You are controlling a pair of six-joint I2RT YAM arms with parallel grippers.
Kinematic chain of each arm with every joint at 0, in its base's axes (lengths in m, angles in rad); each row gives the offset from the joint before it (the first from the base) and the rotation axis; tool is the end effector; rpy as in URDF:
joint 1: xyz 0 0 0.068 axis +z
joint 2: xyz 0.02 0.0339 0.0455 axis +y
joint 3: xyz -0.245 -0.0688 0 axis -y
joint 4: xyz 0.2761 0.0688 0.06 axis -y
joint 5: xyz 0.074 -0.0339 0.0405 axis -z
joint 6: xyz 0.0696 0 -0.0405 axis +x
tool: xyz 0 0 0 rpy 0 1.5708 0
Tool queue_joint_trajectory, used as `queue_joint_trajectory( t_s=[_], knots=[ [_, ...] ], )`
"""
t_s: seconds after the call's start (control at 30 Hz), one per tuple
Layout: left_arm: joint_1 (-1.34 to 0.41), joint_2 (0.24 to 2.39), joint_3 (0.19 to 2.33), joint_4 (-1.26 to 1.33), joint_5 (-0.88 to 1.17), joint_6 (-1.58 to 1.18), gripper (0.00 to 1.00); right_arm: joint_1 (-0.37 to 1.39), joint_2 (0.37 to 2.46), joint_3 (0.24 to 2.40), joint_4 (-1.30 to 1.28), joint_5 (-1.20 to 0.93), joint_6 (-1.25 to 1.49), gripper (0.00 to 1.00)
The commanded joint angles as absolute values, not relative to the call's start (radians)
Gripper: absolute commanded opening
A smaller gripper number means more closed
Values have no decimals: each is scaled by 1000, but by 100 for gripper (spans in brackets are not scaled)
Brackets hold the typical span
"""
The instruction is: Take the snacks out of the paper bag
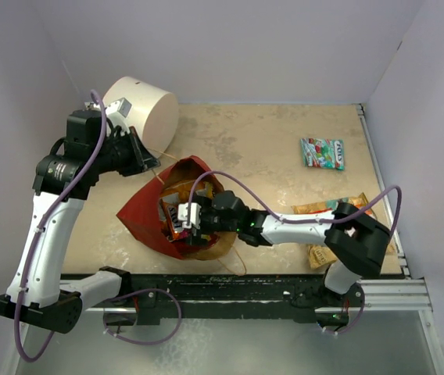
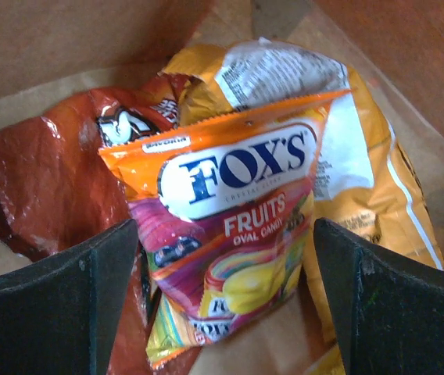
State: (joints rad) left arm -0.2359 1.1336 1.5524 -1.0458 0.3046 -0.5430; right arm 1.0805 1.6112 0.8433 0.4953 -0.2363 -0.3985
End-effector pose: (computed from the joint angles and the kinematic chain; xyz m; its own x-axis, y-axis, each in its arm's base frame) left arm 0.2458 -0.0805 0.4202 -0.7256 -0.3325 -0.6024 0.0983 0.8164 -0.5691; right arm 0.1771 0.3664 0.1715 0.2572 -0.3194 -0.9121 -0.9375 0.1464 -0.3156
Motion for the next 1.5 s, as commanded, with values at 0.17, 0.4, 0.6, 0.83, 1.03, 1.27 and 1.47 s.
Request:
queue_joint_trajectory(
  t_s=[0.17,0.4,0.6,0.83,1.03,1.27,1.47],
  knots=[
    [-229,1132,1592,-1046,277,-571,0,1092,1723,926,707,-323,-430,97],
    [-228,1141,1610,-1063,278,-563,0,1091,1815,966,778,-226,-423,85],
    [-229,1156,1634,-1075,275,-545,0,1091,1802,934,820,-164,-394,54],
    [-228,1161,1629,-1064,265,-529,0,1091,1733,909,811,-104,-318,22],
    [-227,1160,1612,-1040,285,-520,0,1092,1662,878,811,-39,-225,8],
    [-227,1148,1594,-1010,292,-516,0,1092,1568,879,706,-32,-166,0],
    [-227,1128,1576,-971,288,-508,0,1091,1466,848,644,-73,-141,0]
  ],
)
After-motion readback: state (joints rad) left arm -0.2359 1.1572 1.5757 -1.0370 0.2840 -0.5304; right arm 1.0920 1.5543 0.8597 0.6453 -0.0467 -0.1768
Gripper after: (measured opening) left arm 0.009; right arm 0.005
